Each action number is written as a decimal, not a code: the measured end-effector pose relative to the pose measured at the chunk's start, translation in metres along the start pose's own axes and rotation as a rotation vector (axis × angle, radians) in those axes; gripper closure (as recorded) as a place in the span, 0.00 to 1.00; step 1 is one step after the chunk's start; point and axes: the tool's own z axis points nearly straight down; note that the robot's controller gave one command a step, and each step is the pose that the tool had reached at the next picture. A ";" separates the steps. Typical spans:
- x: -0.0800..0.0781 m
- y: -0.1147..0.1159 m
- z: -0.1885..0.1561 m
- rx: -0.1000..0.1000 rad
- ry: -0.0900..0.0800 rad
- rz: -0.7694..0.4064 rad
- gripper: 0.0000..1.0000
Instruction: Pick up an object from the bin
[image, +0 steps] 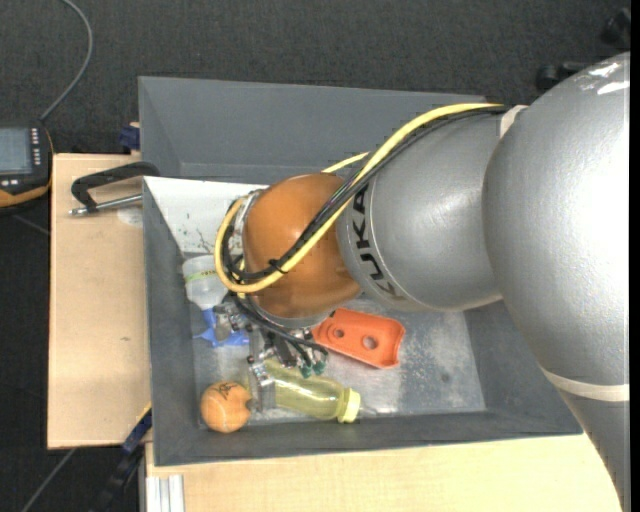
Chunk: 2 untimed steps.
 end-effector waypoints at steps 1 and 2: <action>0.007 -0.021 0.039 -0.001 -0.005 -0.056 0.00; 0.012 -0.035 0.061 -0.001 0.003 -0.189 0.00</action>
Offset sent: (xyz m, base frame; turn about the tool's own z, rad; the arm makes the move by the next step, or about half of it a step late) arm 0.0015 -0.0396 -0.0602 -0.1946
